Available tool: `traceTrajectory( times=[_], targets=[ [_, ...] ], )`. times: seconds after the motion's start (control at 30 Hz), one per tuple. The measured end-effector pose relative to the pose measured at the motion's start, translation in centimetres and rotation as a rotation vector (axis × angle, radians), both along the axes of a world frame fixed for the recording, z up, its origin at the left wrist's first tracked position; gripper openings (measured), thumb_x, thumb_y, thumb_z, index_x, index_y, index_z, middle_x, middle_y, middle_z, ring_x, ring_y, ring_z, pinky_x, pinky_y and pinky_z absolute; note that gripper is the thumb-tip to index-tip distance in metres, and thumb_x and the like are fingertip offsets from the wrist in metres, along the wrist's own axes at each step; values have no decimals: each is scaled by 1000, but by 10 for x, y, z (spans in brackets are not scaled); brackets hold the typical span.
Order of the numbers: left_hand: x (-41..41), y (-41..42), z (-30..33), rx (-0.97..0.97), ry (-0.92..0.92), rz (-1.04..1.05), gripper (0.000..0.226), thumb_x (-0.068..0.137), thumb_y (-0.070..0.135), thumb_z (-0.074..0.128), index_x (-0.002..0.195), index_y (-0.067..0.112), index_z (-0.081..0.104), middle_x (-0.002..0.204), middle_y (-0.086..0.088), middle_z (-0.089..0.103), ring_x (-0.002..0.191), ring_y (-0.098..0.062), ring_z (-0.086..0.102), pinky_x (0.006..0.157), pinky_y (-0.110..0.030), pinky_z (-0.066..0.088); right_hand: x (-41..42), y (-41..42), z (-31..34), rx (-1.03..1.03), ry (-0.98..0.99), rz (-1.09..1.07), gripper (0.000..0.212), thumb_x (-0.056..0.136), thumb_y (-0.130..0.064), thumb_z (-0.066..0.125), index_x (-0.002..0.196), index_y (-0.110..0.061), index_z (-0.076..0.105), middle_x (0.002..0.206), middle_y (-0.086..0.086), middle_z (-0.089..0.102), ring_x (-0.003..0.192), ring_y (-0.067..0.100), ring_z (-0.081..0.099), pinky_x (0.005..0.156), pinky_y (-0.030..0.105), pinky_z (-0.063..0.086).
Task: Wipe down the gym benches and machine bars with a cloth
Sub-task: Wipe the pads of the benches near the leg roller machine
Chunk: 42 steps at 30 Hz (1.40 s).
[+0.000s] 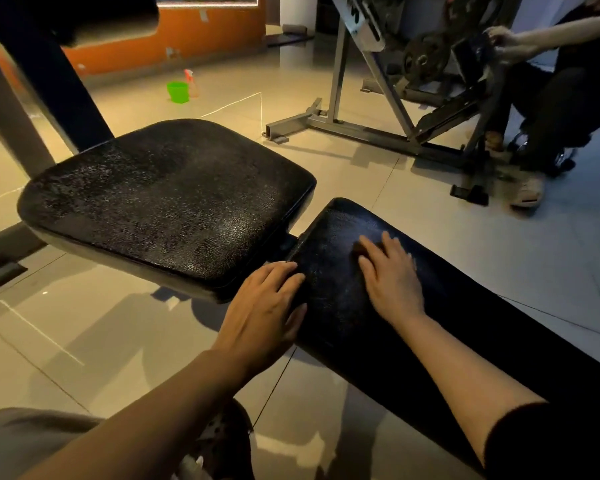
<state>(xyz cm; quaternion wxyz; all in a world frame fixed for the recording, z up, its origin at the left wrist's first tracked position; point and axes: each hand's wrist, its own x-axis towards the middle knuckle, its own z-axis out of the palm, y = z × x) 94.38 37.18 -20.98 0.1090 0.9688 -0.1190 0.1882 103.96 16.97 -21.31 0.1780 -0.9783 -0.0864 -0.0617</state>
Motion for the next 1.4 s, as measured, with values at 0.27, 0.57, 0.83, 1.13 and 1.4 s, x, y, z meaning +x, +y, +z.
traceTrajectory(
  times=[0.27, 0.57, 0.83, 1.13, 1.4],
  targets=[
    [-17, 7, -4, -51, 7, -21, 50, 90, 38, 40, 130, 12, 57, 130, -4, 57, 118, -19, 52, 102, -30, 41, -23, 86, 16, 101, -42, 361, 48, 105, -29, 34, 152, -24, 28, 163, 4, 10, 150, 19, 1, 119, 36, -2],
    [-43, 20, -13, -20, -6, 18, 49, 83, 25, 65, 129, 9, 58, 130, -8, 58, 116, -23, 56, 96, -32, 46, -33, 63, 8, 10, 30, 18, 53, 104, -43, 27, 154, -29, 20, 164, 6, 4, 150, 28, 0, 120, 52, 4],
    [-53, 6, -8, 74, 13, -6, 54, 74, 22, 77, 125, 10, 61, 127, -10, 61, 115, -27, 60, 93, -35, 48, -67, 20, -14, 9, -43, 154, 48, 103, -41, 31, 151, -38, 24, 163, -2, 10, 150, 20, 4, 119, 48, 0],
    [-62, 6, -16, 95, 34, 6, 62, 78, 20, 74, 135, 10, 52, 140, -10, 52, 127, -27, 51, 102, -38, 40, -75, 46, -6, 11, -18, -12, 52, 104, -42, 26, 154, -27, 19, 163, 9, 7, 150, 27, 4, 120, 50, 6],
    [-72, -3, -13, 140, 28, 20, 63, 68, 11, 82, 127, 11, 60, 132, -11, 59, 122, -29, 56, 101, -35, 35, -101, 65, -7, 27, -126, 306, 49, 104, -32, 33, 153, -29, 23, 163, 8, 11, 150, 28, 6, 119, 45, 4]
  ],
)
